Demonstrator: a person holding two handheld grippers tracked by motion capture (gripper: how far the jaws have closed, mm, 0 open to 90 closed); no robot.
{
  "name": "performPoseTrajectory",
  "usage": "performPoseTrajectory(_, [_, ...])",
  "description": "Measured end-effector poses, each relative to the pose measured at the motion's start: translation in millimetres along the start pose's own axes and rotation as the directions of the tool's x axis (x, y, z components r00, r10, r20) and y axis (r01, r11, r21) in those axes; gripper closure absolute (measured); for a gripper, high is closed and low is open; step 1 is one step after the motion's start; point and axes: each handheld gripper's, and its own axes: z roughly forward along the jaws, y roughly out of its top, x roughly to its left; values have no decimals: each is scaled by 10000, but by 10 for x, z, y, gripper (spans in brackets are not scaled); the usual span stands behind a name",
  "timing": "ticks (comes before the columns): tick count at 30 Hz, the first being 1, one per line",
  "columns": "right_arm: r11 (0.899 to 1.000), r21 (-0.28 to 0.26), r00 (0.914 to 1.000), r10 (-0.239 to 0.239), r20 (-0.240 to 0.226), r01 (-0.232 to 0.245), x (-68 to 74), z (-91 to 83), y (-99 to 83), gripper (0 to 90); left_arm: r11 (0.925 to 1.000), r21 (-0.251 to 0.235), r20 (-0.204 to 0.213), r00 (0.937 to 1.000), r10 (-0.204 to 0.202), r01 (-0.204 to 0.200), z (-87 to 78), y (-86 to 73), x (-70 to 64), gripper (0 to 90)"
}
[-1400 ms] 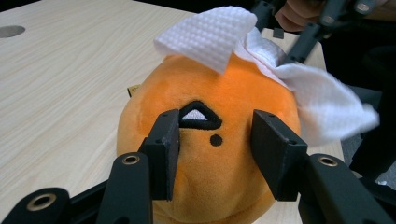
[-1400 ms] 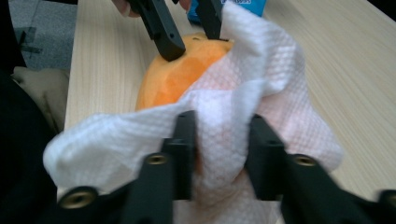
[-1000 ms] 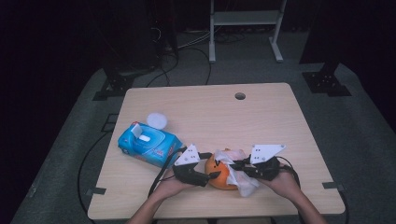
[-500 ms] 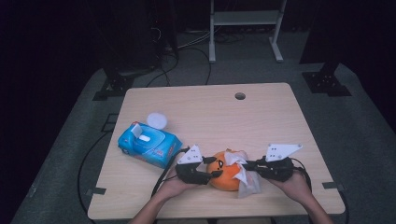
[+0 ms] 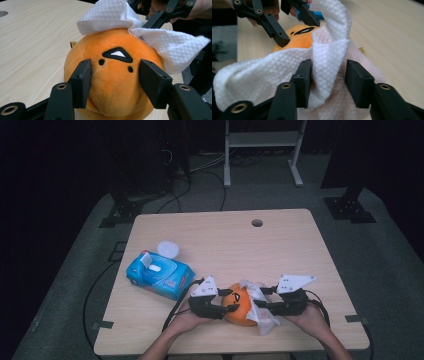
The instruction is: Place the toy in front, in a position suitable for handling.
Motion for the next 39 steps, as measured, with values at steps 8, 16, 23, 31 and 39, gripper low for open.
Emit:
performPoseTrajectory(8, [9978,-466,9978,-489,-454,468,79,-89,220,861,9999,-103,69,10000,-70,71,16,-2,-4,438])
performPoseTrajectory(16, [9971,-38,9960,-766,-458,766,60,20,114,866,9999,-65,-4,9999,-122,122,6,-24,10,454])
performPoseTrajectory(23, [9998,-160,9999,-129,31,129,-10,-184,-31,870,9998,-42,-69,9998,-190,190,21,-17,-9,455])
performPoseTrajectory(31, [9951,240,9954,-957,69,955,111,-58,44,861,9996,-95,-52,9996,-264,263,18,-28,-8,451])
performPoseTrajectory(39, [9982,177,9893,-550,-1351,579,56,-41,6,607,9997,-46,-27,9997,-241,241,22,-20,-10,446])
